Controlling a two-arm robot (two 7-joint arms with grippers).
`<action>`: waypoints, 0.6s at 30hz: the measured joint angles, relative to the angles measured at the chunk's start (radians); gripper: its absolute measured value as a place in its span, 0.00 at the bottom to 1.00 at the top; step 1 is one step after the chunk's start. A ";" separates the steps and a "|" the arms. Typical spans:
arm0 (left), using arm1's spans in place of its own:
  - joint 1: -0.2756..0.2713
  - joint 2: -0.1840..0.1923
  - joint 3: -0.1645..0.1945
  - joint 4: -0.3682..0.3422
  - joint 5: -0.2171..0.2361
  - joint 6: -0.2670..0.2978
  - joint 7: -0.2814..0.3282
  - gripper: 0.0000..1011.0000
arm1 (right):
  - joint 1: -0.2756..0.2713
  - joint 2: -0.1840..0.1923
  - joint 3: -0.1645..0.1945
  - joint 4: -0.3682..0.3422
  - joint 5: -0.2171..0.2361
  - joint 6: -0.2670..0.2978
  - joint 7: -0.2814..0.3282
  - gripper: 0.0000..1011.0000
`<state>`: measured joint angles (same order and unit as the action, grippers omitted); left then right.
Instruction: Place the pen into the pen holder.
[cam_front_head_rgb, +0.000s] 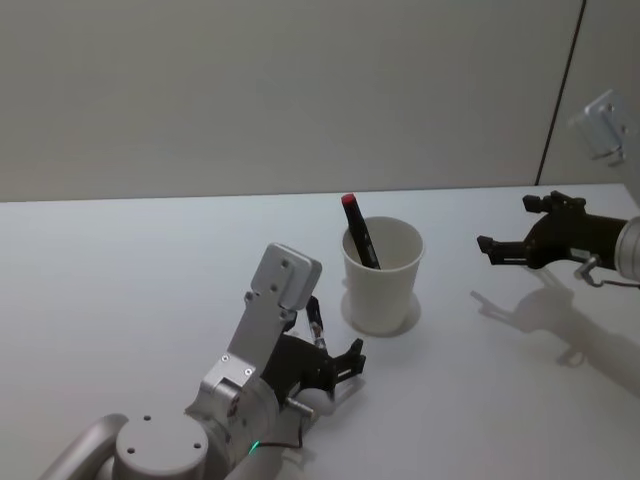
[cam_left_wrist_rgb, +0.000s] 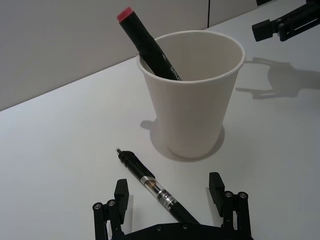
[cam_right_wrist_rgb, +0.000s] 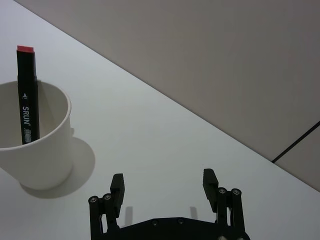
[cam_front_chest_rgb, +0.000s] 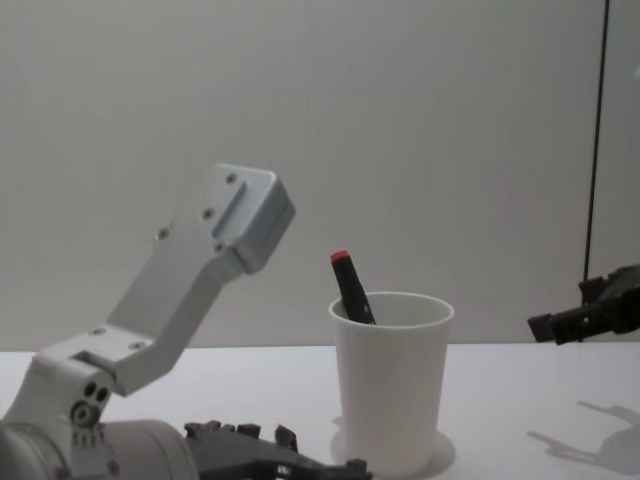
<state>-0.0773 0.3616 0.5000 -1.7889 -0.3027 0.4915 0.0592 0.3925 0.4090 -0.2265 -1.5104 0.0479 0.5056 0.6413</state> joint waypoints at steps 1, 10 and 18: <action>0.001 0.000 0.000 0.002 0.004 0.001 -0.002 0.99 | 0.000 0.000 0.000 0.000 0.000 0.000 0.000 0.99; 0.003 0.001 0.001 0.011 0.032 0.013 -0.020 0.99 | 0.000 0.000 0.000 0.000 0.000 0.000 0.000 0.99; 0.003 0.007 -0.002 0.017 0.059 0.016 -0.041 0.99 | 0.000 0.000 0.000 0.000 0.000 0.000 0.000 0.99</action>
<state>-0.0742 0.3686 0.4978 -1.7715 -0.2432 0.5077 0.0181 0.3925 0.4090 -0.2265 -1.5104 0.0480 0.5056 0.6413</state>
